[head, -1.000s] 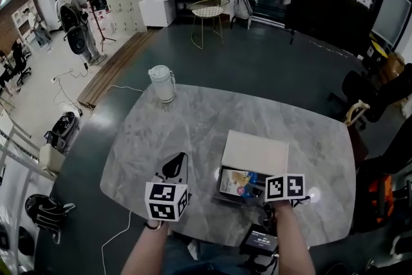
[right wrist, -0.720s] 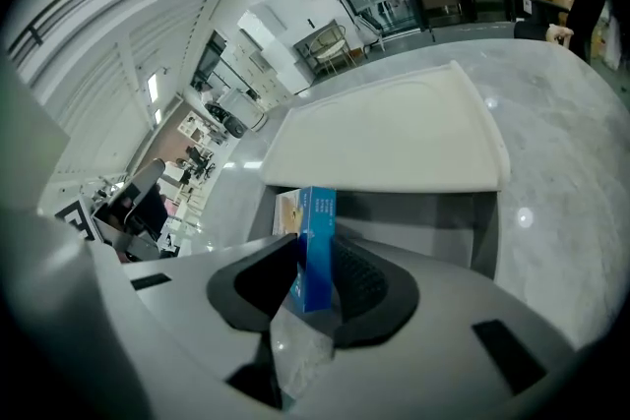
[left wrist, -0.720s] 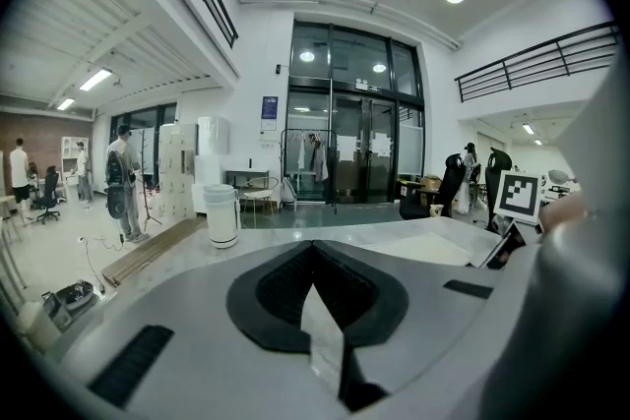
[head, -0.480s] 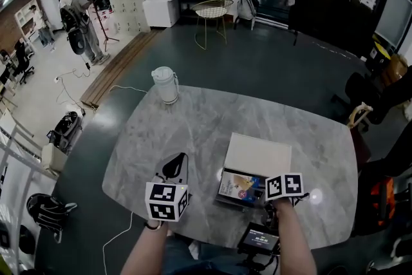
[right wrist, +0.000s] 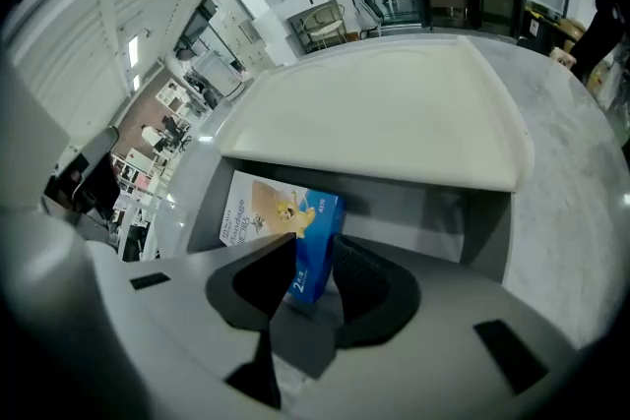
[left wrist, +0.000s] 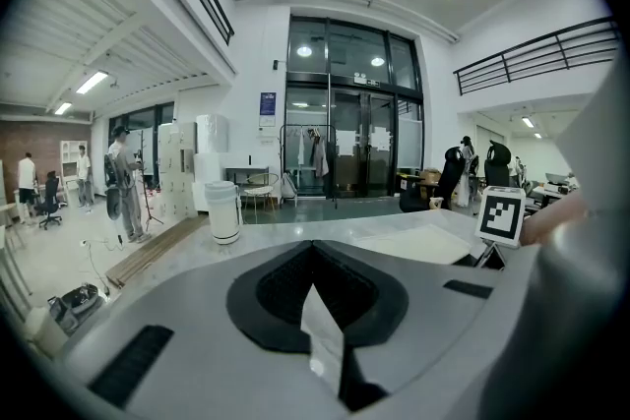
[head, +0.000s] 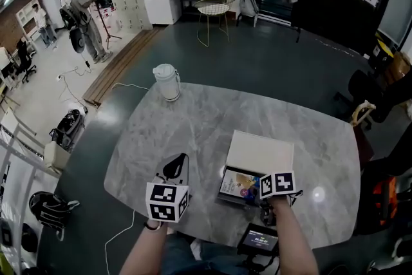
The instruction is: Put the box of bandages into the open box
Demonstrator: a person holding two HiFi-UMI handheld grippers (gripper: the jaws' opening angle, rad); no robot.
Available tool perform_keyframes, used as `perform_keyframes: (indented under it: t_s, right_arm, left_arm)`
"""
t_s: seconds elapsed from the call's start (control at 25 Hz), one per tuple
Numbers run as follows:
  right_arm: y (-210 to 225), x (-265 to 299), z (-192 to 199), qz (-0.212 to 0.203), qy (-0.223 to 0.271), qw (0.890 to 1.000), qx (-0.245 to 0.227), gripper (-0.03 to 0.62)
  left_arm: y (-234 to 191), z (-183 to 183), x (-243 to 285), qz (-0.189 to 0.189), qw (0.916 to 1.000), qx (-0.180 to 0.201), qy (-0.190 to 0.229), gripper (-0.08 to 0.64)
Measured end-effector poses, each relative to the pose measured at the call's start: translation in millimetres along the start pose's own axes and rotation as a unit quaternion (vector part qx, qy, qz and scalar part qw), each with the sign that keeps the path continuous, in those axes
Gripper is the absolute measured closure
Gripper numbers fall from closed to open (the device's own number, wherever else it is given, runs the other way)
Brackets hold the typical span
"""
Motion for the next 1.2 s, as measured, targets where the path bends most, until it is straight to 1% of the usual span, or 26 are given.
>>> perform_keyframes:
  t_s: [0.08, 0.2, 0.24, 0.68, 0.84, 1.04, 1.2]
  right_arm:
    - [-0.2, 2.7, -0.8, 0.002, 0.002, 1.000, -0.005, 0.459]
    - [-1.4, 5.5, -1.5, -0.010, 0.006, 1.000, -0.001, 0.374]
    - [-1.7, 5.3, -2.2, -0.011, 0.009, 1.000, 0.000, 0.357]
    - [-6.6, -12.6, -5.1, -0.007, 0.040, 0.999, -0.019, 0.356]
    - [-6.2, -28.2, -10.1, -0.005, 0.062, 0.998, -0.032, 0.396]
    - [-4.9, -47.9, -13.8, 0.013, 0.094, 0.994, -0.053, 0.520]
    - [-4.9, -62.2, -13.6, 0.026, 0.113, 0.991, -0.065, 0.558]
  left_arm:
    - [-1.1, -0.1, -0.8, -0.001, 1.0000, 0.002, 0.000, 0.549]
    - [-1.5, -1.5, -1.9, -0.002, 1.0000, 0.005, 0.001, 0.549]
    - [-1.2, -2.2, -2.0, -0.001, 1.0000, 0.006, 0.001, 0.549]
    - [9.1, -8.6, -2.0, 0.012, 0.9997, 0.017, 0.011, 0.549]
    - [17.2, -14.3, -0.5, 0.018, 0.9995, 0.018, 0.020, 0.549]
    - [30.6, -22.3, 1.6, 0.029, 0.9988, 0.020, 0.033, 0.549]
    - [40.8, -28.0, 2.1, 0.039, 0.9980, 0.024, 0.043, 0.549]
Point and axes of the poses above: the fingertips, and each gripper's own axes: x forward along the fingers, y to its right, z out of its underside, the point moved 6 cm from there along -x, backward along the fingers, and after that the axes turned 6 degrees about -z, right-handed, at the moved point
